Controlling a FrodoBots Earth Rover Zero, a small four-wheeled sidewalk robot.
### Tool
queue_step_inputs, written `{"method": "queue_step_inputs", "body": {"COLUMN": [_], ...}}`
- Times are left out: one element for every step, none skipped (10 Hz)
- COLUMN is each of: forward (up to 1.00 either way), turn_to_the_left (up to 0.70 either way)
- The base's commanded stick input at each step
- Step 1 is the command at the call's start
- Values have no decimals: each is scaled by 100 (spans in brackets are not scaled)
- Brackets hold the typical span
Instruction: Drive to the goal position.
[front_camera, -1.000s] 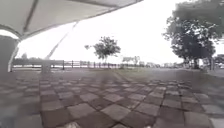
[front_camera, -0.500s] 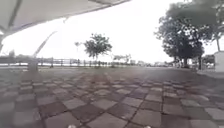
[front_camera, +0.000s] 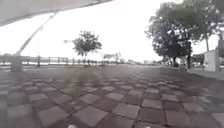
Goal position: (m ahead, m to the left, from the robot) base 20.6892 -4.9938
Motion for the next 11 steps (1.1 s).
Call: {"method": "queue_step_inputs", "body": {"forward": [100, 100, 100, 100, 100, 100, 100, 100, 100, 100, 100], "turn_to_the_left": [0, 0, 0, 0, 0, 0, -10, -40, -40, -40, -40]}}
